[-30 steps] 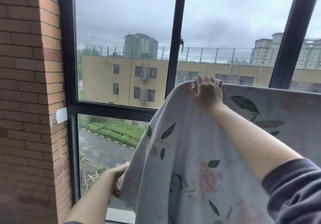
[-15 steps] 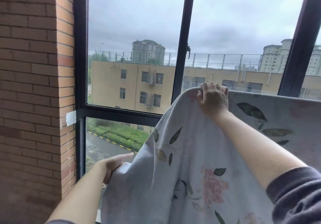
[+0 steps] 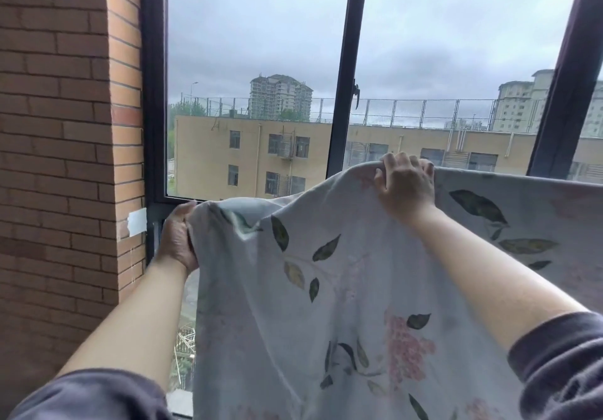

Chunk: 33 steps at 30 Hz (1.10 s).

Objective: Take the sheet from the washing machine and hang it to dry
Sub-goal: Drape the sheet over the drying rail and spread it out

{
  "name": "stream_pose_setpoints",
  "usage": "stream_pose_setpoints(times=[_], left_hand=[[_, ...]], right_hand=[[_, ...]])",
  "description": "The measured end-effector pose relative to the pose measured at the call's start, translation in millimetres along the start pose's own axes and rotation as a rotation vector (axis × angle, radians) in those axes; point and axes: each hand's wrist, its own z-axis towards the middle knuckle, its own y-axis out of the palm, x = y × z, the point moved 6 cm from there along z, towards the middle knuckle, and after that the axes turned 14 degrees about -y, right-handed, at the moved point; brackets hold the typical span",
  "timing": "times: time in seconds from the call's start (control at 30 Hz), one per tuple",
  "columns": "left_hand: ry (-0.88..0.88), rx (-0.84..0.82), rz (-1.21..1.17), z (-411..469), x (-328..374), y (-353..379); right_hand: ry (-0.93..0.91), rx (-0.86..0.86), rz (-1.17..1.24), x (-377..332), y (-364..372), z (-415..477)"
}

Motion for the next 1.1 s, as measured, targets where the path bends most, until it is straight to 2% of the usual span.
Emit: stream_pose_setpoints(times=[0.13, 0.2, 0.27, 0.3, 0.4, 0.47, 0.57, 0.6, 0.7, 0.73, 0.87, 1.1], left_hand=[[-0.225, 0.060, 0.194, 9.9, 7.3, -0.7], [-0.113, 0.137, 0.189, 8.8, 27.0, 2.4], [-0.020, 0.109, 0.093, 8.7, 42.1, 5.6], [-0.037, 0.097, 0.106, 11.4, 42.4, 5.7], [-0.192, 0.050, 0.342, 2.0, 32.9, 22.8], [-0.045, 0.082, 0.281, 4.5, 58.5, 35.2], [0.293, 0.044, -0.044, -5.4, 118.3, 32.5], [0.313, 0.050, -0.063, -6.9, 128.3, 26.3], [0.165, 0.125, 0.137, 2.6, 123.6, 9.6], [0.163, 0.158, 0.138, 3.2, 125.4, 4.9], [0.395, 0.376, -0.146, -12.2, 150.4, -11.8], [0.446, 0.527, -0.119, -13.2, 157.3, -41.3]], right_hand=[[0.008, 0.000, 0.002, 0.9, 1.7, 0.5], [0.010, 0.001, 0.002, 0.6, 3.3, 0.5], [0.004, 0.009, 0.002, 1.2, 2.6, 1.0], [0.004, 0.010, 0.003, 1.8, 2.2, 1.2], [-0.003, -0.014, 0.014, 0.6, 2.7, 1.6], [-0.011, -0.001, 0.012, 2.6, 1.0, 3.5], [0.021, 0.056, 0.035, 12.2, -7.6, 4.6], [0.045, 0.061, 0.043, 16.9, -10.0, 5.5], [0.027, 0.052, -0.022, 21.5, -10.1, 7.9], [0.018, 0.053, -0.035, 21.2, -9.0, 7.8], [0.035, 0.049, -0.067, 21.2, -5.1, 7.9], [0.039, 0.067, -0.086, 14.7, -2.6, 13.5]])
